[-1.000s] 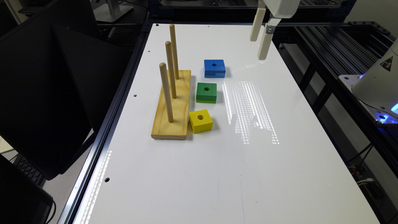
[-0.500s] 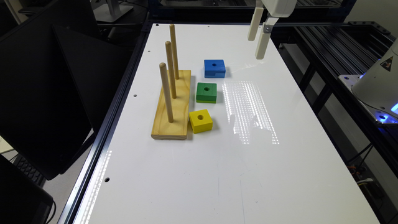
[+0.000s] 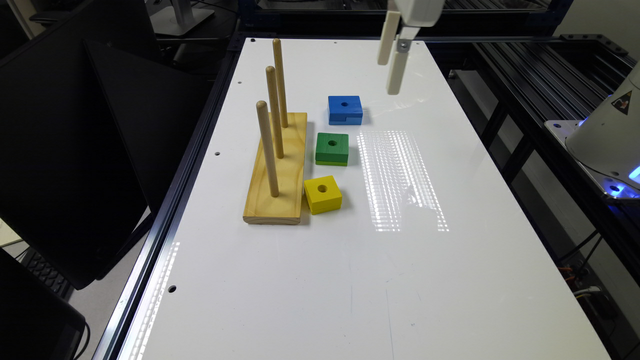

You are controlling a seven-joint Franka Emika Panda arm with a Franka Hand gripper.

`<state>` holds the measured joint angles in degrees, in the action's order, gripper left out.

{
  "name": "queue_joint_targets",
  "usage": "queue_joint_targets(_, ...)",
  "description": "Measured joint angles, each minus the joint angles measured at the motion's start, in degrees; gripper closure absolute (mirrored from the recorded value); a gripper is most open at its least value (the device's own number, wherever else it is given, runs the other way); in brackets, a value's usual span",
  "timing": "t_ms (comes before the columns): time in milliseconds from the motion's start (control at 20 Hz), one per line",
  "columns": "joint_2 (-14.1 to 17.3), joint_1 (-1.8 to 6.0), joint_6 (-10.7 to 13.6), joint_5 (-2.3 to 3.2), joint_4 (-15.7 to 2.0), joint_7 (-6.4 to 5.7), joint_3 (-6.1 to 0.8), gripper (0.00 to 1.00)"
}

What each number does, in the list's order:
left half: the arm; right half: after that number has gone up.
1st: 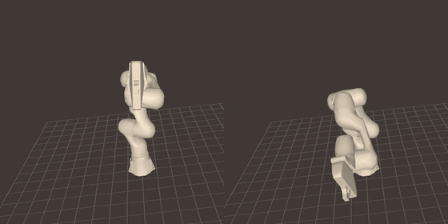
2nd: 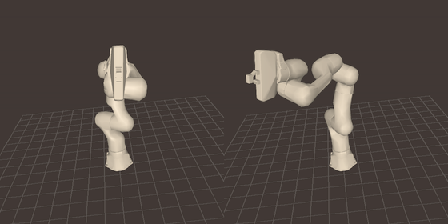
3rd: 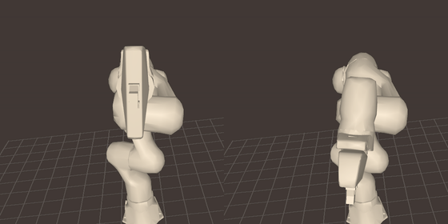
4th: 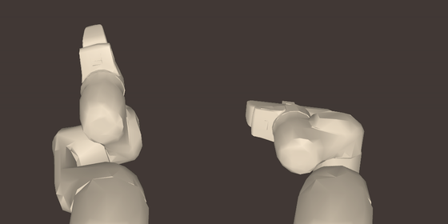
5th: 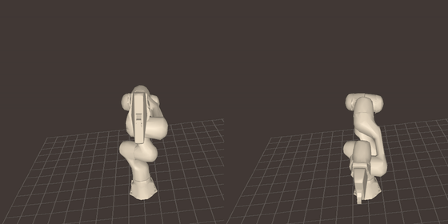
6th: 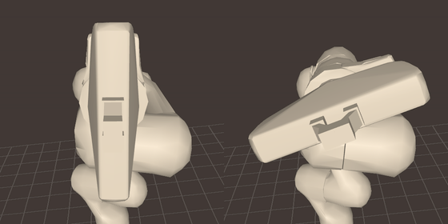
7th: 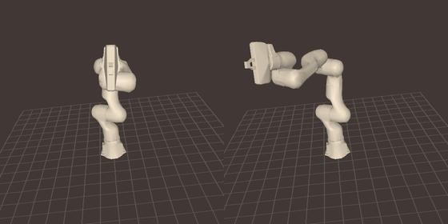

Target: Pick up green block.

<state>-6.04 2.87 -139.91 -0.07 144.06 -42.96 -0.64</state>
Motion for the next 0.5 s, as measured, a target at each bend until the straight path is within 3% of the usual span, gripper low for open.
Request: queue_joint_targets(500,5.33,0.05,-0.01,0.0,-5.85,0.0,0.01,0.0)
